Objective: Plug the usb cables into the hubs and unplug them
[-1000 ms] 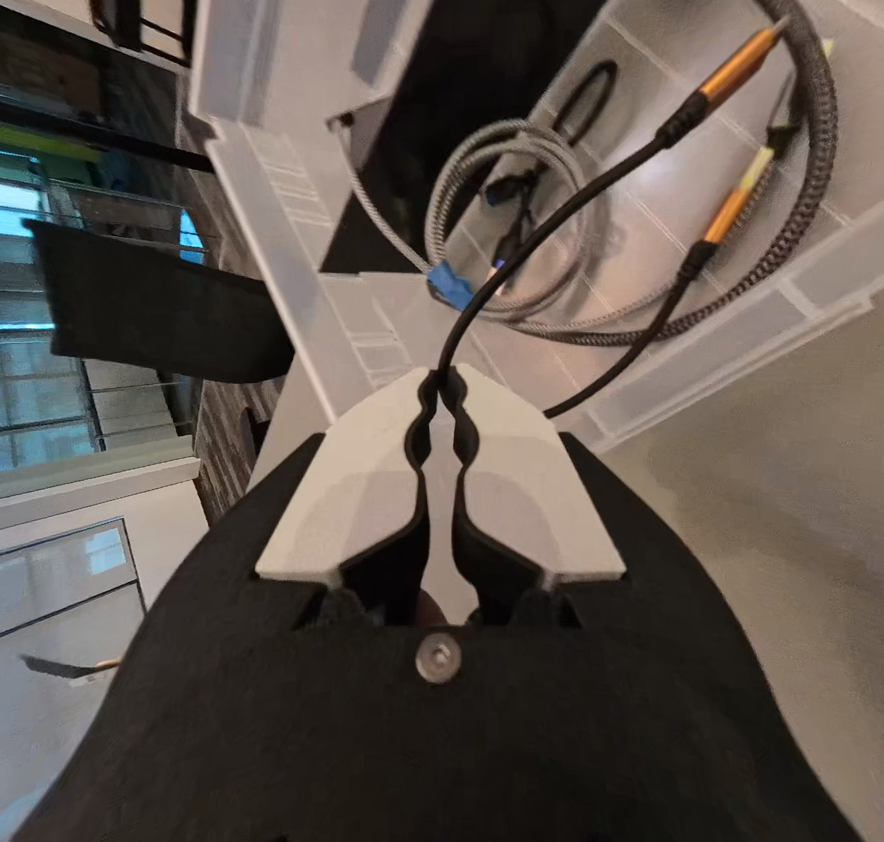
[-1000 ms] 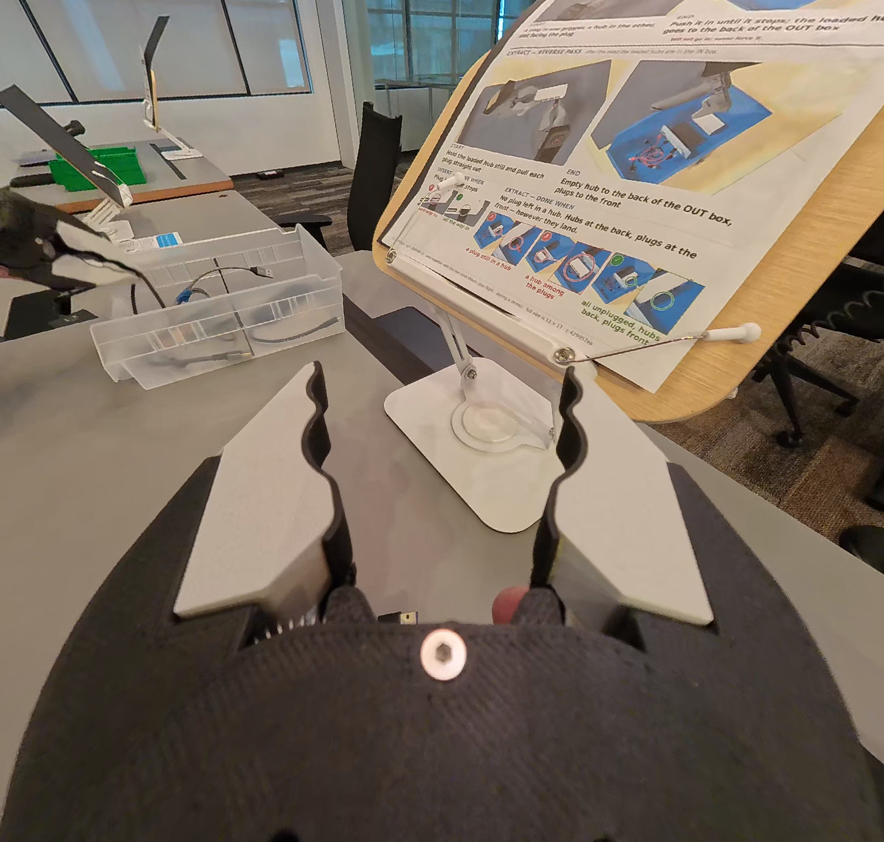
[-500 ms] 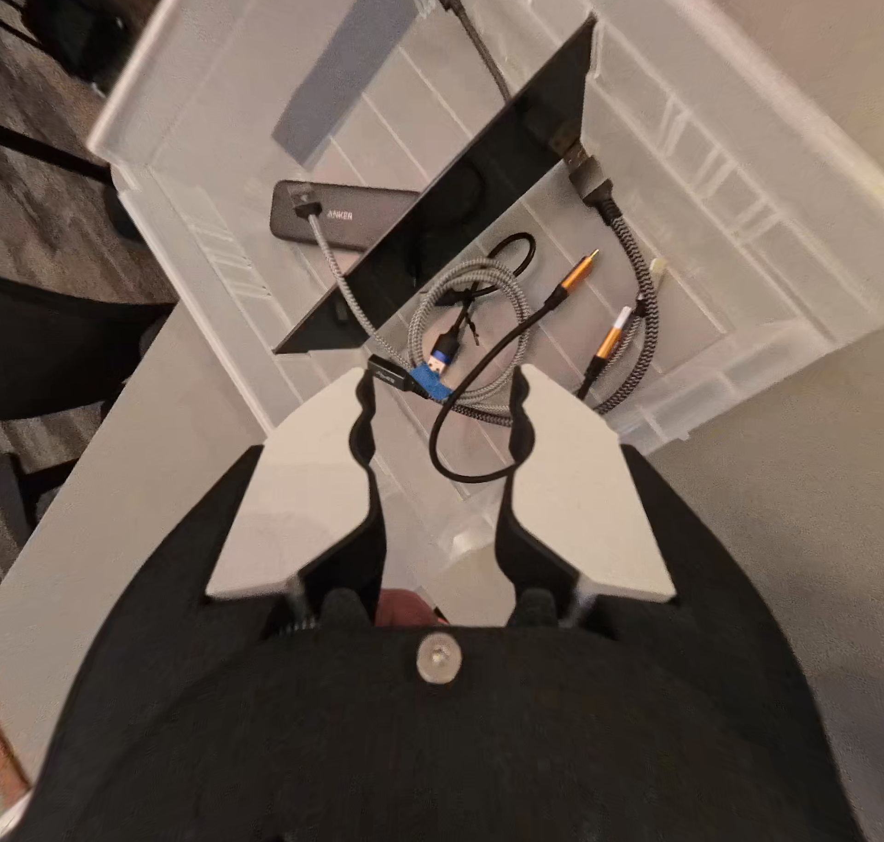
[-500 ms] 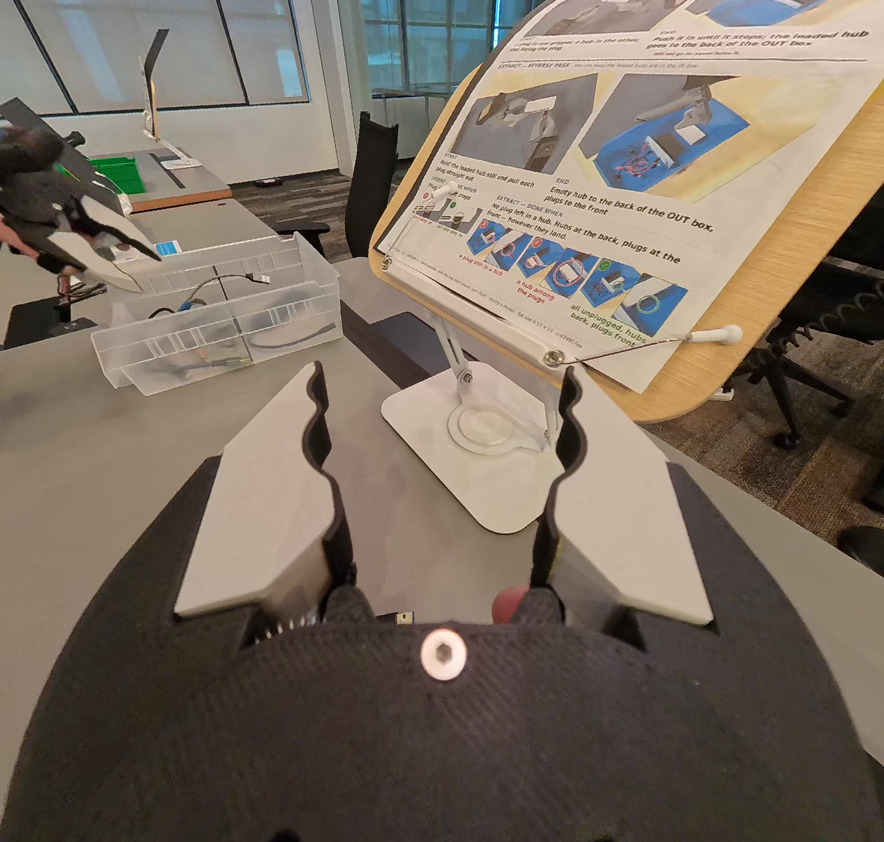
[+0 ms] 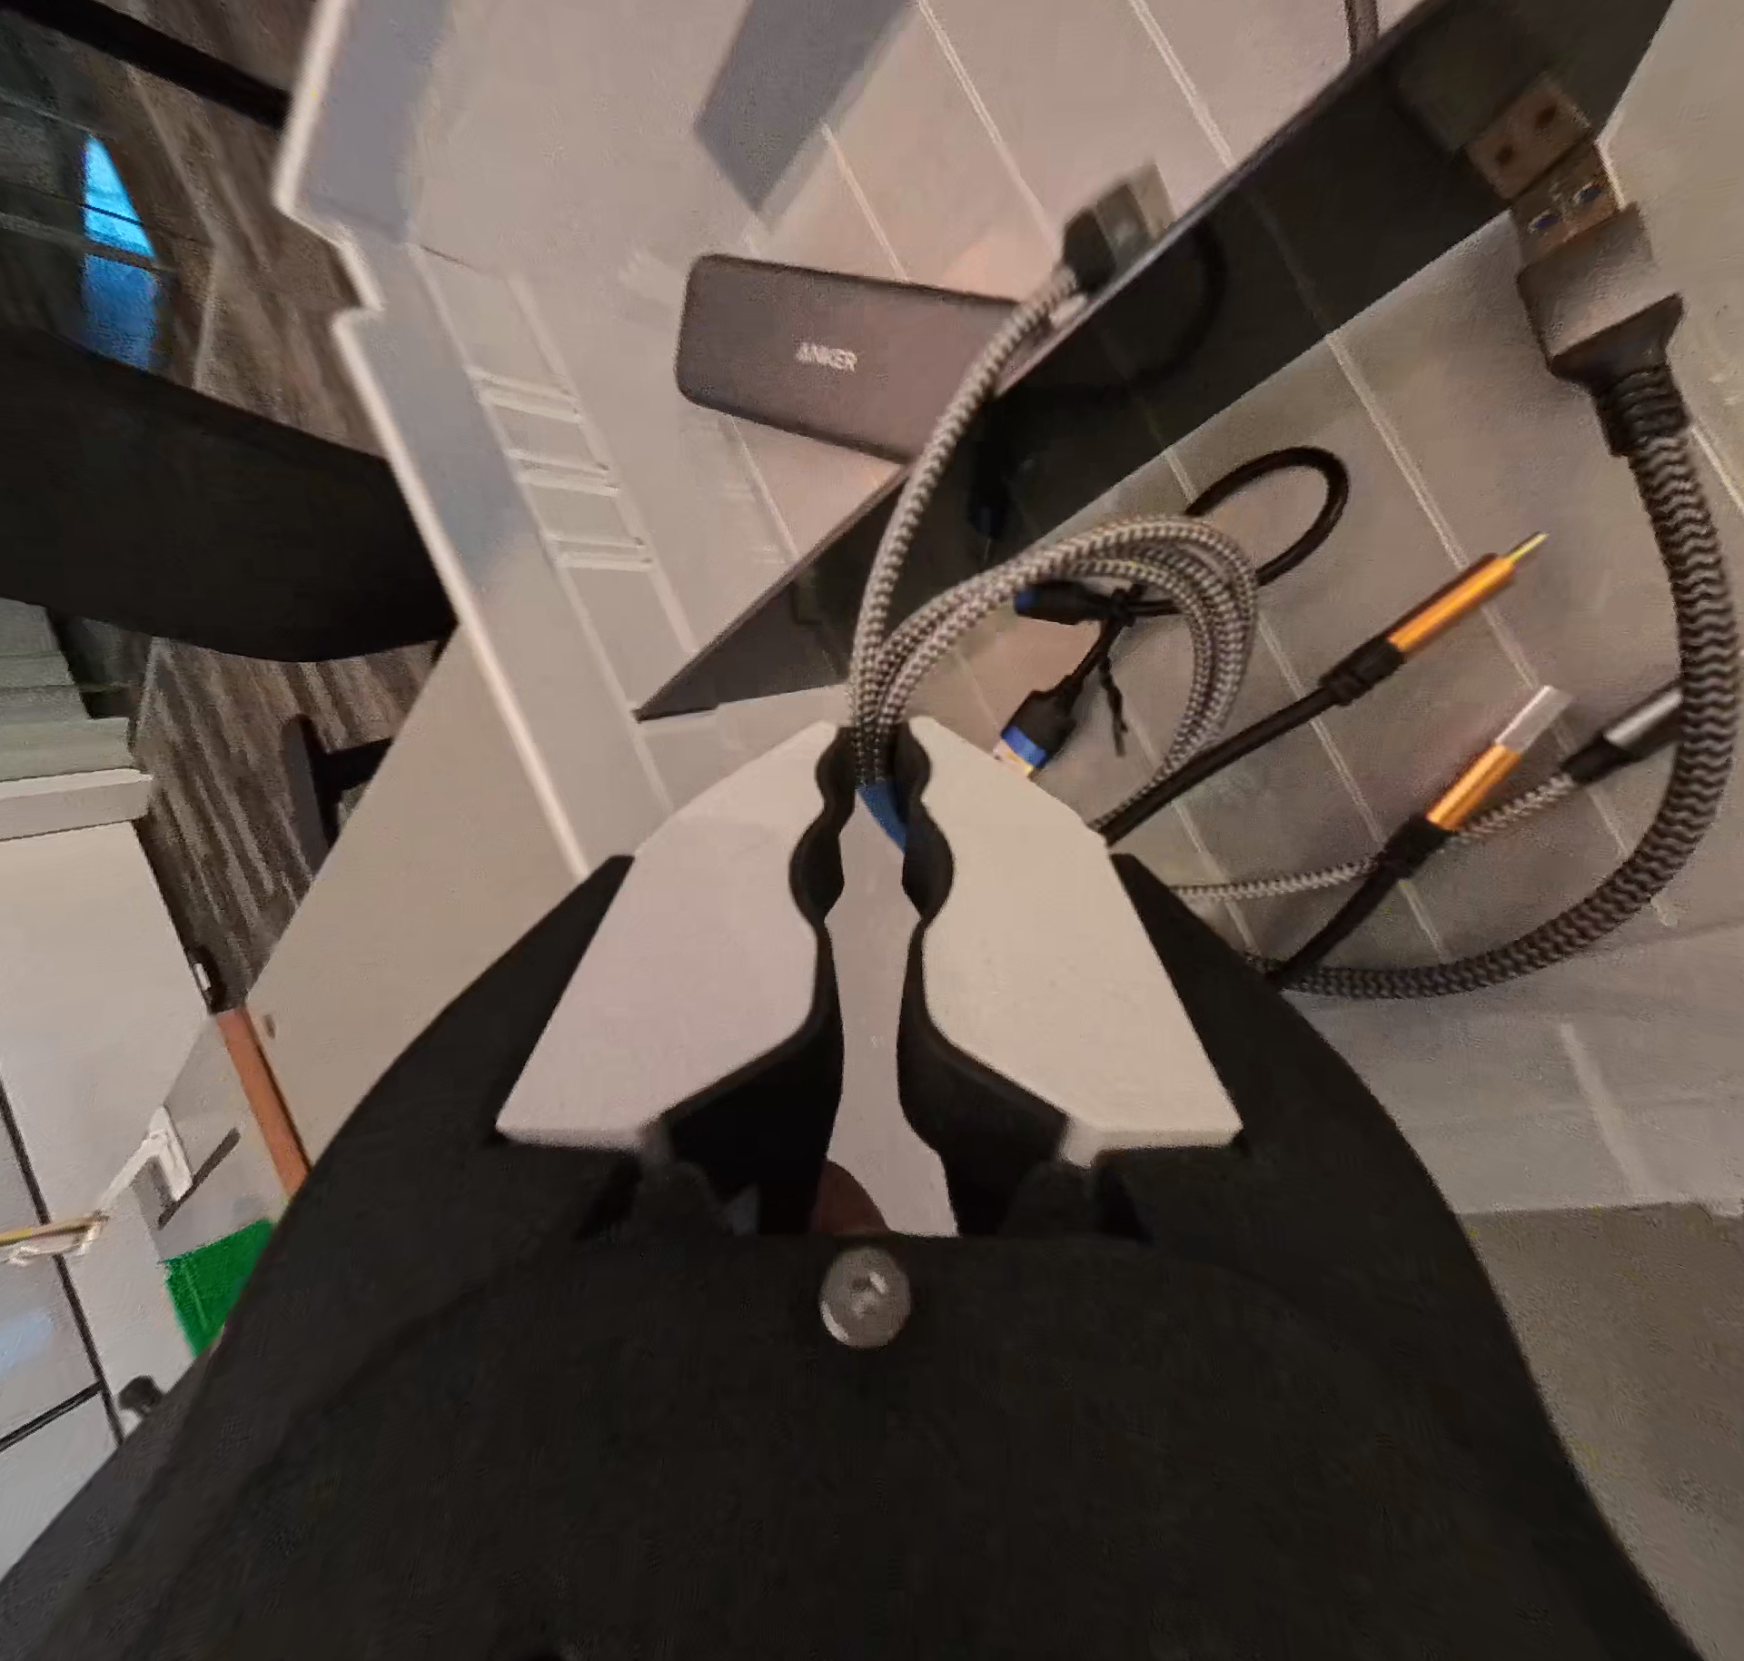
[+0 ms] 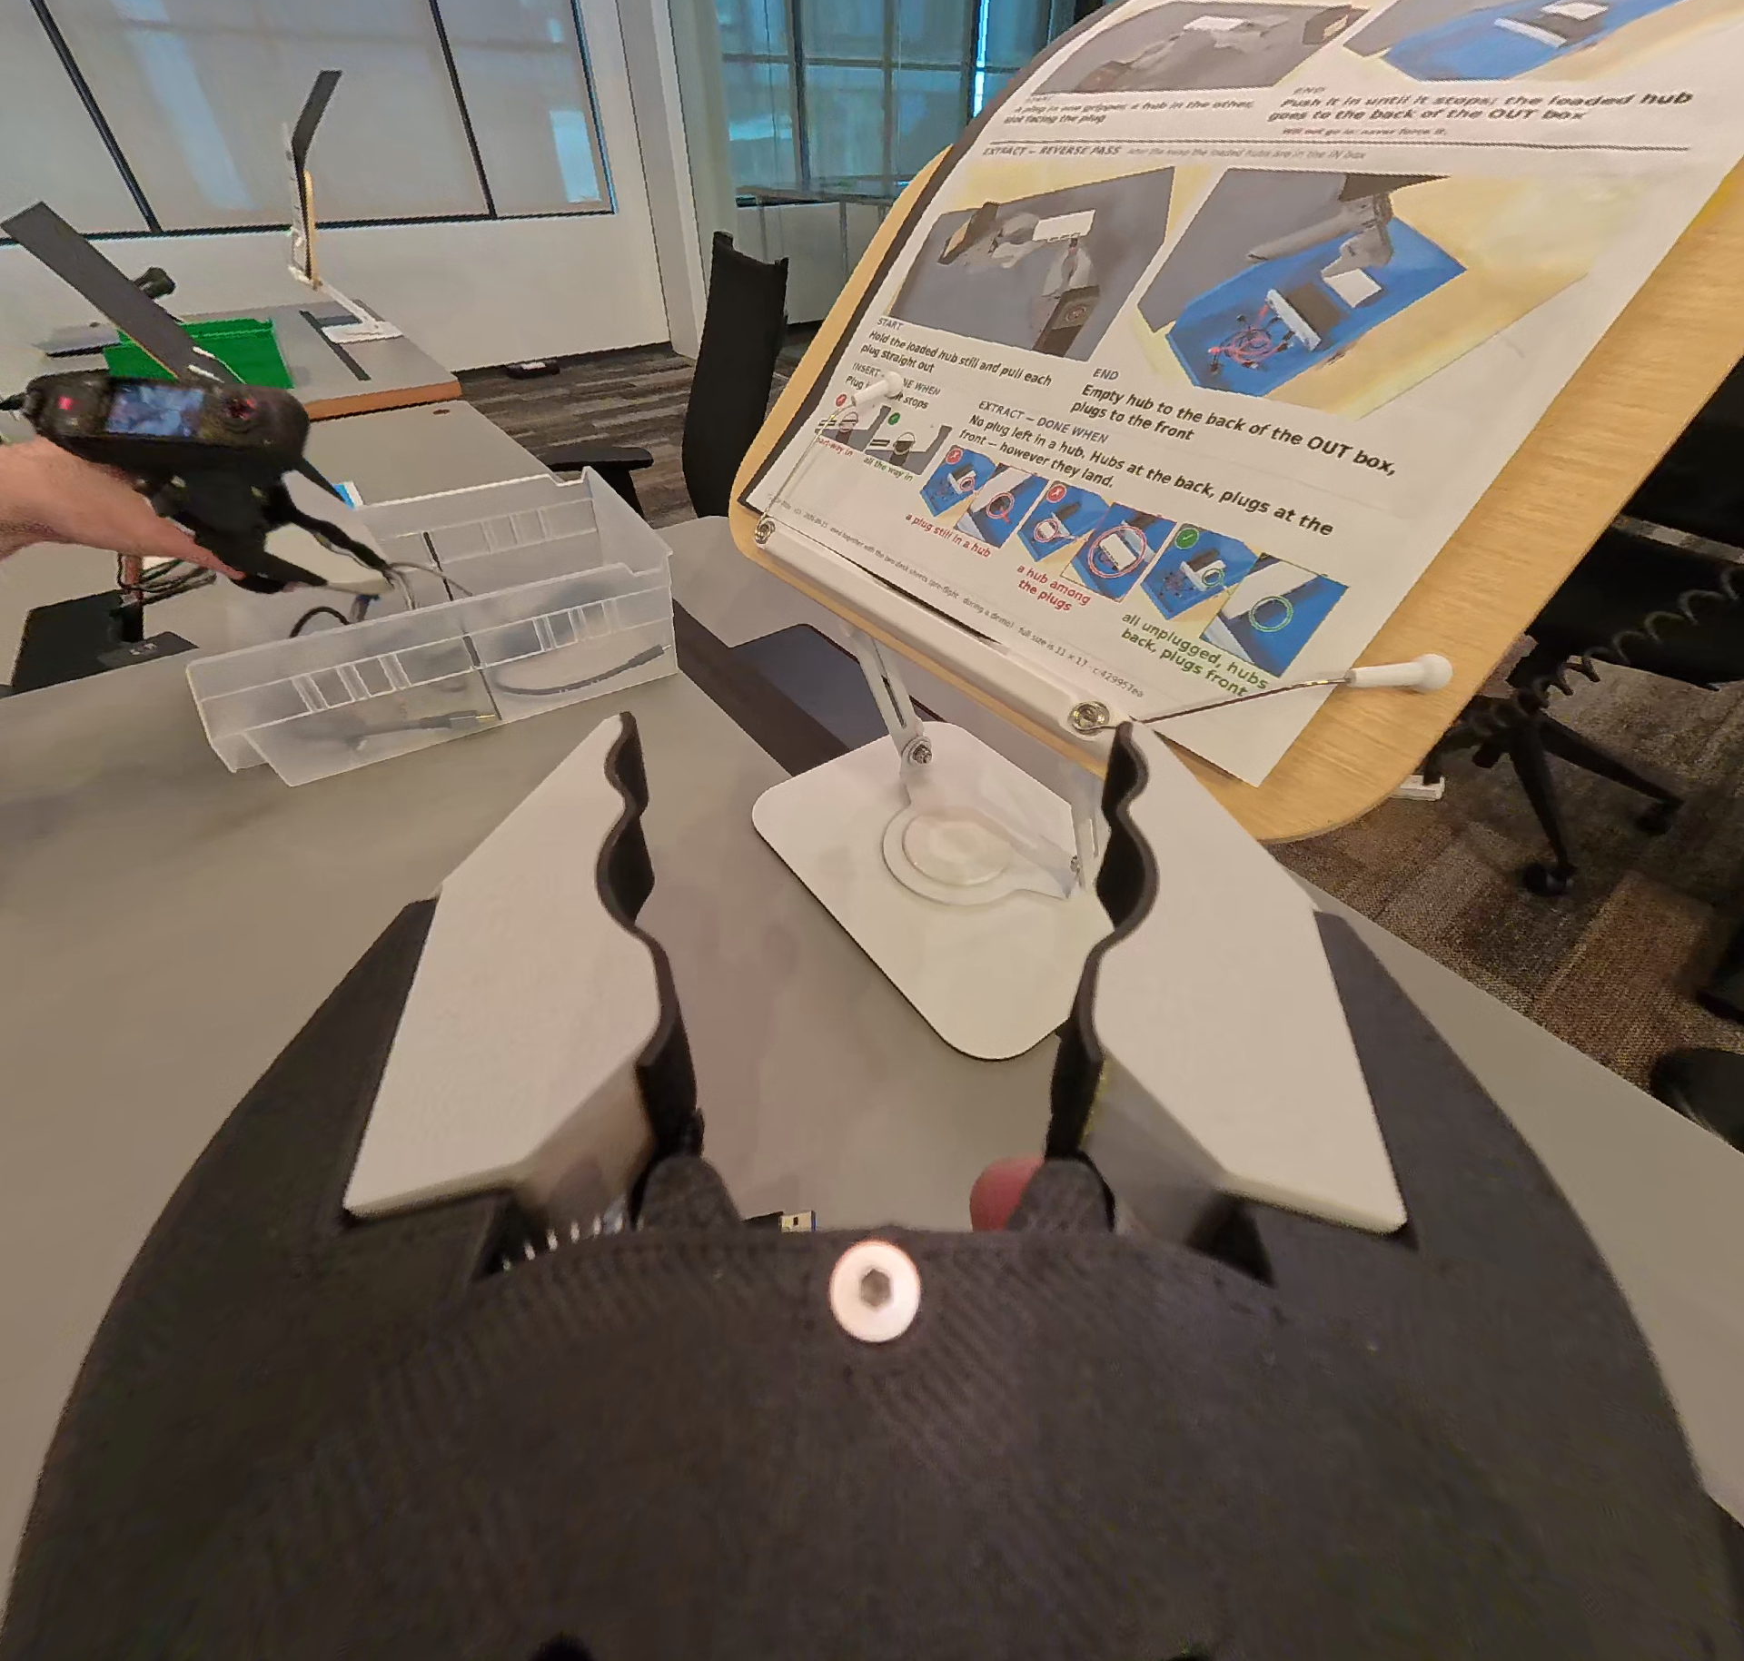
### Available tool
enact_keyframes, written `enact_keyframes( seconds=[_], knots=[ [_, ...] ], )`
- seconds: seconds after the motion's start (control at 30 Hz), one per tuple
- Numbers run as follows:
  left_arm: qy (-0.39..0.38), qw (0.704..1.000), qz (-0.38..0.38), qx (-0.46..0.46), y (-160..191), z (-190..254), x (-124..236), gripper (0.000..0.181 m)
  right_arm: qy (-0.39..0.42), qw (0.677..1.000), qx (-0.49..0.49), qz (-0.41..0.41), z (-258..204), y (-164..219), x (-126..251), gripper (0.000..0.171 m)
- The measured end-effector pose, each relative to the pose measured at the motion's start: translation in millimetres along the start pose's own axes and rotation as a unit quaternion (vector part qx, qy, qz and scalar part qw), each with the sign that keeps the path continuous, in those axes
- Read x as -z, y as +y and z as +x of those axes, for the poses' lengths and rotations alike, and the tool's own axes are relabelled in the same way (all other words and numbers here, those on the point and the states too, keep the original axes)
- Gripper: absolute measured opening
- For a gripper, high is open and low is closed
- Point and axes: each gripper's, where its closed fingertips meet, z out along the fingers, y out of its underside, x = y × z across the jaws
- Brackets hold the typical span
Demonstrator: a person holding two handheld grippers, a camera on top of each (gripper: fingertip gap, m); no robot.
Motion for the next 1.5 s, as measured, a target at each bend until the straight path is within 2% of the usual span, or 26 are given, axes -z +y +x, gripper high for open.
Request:
enact_keyframes(
  seconds=[0.2,0.33,0.43,0.53,0.73,0.87,1.0,1.27,1.5],
  knots=[
    [-0.125,0.988,0.09,0.005,-20,-37,47,0.008,0.001,1.0,0.001,0.004,-1,-4,2,0.095],
    [-0.191,0.969,0.159,0.003,-31,-48,76,0.007,-0.002,1.0,0.004,0.008,-5,-7,2,0.095],
    [-0.265,0.94,0.213,0.019,-41,-63,107,0.007,-0.003,1.0,0.006,0.011,-7,-9,3,0.095],
    [-0.306,0.923,0.234,-0.002,-55,-72,134,0.007,-0.002,1.0,0.005,0.016,-6,-12,6,0.095],
    [-0.367,0.901,0.226,-0.049,-69,-87,155,0.007,-0.002,1.0,0.007,0.023,-7,-18,9,0.095],
    [-0.363,0.896,0.251,-0.042,-80,-76,170,0.007,-0.002,1.0,0.006,0.031,-7,-22,13,0.096],
    [-0.328,0.899,0.285,-0.062,-107,-42,190,0.008,-0.005,0.999,0.009,0.032,-9,-24,14,0.096],
    [-0.231,0.895,0.364,-0.116,-196,43,228,0.007,-0.018,0.999,0.031,0.038,-26,-34,15,0.096],
    [-0.143,0.898,0.384,-0.161,-272,114,219,0.007,-0.032,0.998,0.042,0.042,-37,-40,15,0.095]
  ],
)
